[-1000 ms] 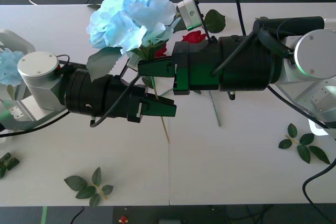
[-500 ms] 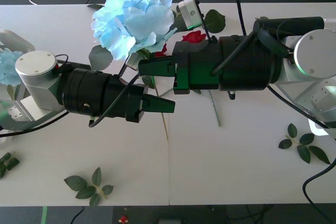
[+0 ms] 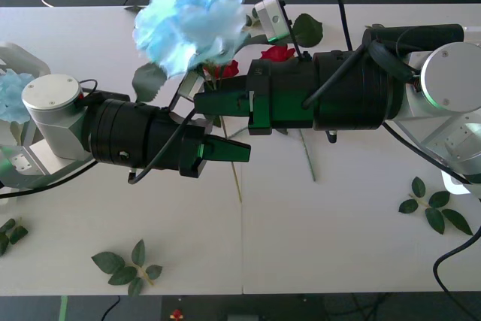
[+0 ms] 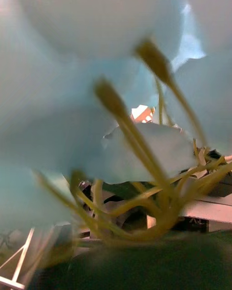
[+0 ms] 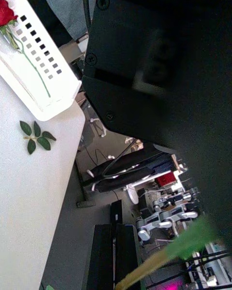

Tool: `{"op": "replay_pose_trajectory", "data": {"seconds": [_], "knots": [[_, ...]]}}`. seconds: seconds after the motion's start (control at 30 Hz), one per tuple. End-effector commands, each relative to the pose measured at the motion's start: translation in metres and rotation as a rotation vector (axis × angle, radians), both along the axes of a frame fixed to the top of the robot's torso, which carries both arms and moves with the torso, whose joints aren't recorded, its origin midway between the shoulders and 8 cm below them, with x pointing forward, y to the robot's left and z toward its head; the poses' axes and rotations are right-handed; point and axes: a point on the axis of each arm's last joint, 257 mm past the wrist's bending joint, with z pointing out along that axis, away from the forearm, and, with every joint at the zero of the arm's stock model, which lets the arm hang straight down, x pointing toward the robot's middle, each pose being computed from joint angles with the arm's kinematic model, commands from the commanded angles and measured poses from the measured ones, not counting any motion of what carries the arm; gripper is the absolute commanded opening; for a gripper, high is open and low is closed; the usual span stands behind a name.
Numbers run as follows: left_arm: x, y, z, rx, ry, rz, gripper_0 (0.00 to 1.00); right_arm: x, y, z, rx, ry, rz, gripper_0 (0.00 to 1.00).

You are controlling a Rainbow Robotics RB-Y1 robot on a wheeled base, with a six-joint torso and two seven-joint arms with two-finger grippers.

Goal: Place the red flowers into the right box and the blue flowers into the left box. If a person shows an open palm, hand one flower to the person first, then continue sorting.

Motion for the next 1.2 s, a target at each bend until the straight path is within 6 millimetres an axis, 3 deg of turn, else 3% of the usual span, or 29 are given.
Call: {"op": "replay_pose_trajectory", "data": {"seconds": [0.03,0.33,0.57,0.73,0.9,0.97,1.2], "knots": [[-0.001,0.011,0.0,0.004,-0.036,0.007,0.0,-0.007,0.002,0.013,-0.006,-0.061,0.026,1.0],[0.009,0.022,0.012,-0.014,-0.034,0.04,0.0,-0.008,0.003,0.013,-0.006,-0.056,0.03,1.0],[0.037,0.061,0.019,0.024,-0.046,0.129,0.0,-0.007,0.0,0.01,-0.018,-0.049,0.028,1.0],[0.073,0.113,0.021,0.091,-0.081,0.238,0.0,-0.004,-0.01,0.003,-0.032,-0.021,0.014,1.0],[0.115,0.187,0.04,0.177,-0.138,0.393,0.0,0.006,-0.039,-0.008,-0.065,0.022,-0.033,1.0],[0.132,0.226,0.056,0.216,-0.169,0.471,0.0,0.01,-0.056,-0.015,-0.082,0.039,-0.069,1.0],[0.163,0.341,0.087,0.322,-0.201,0.681,0.0,0.027,-0.112,-0.041,-0.149,0.165,-0.222,1.0]]}}
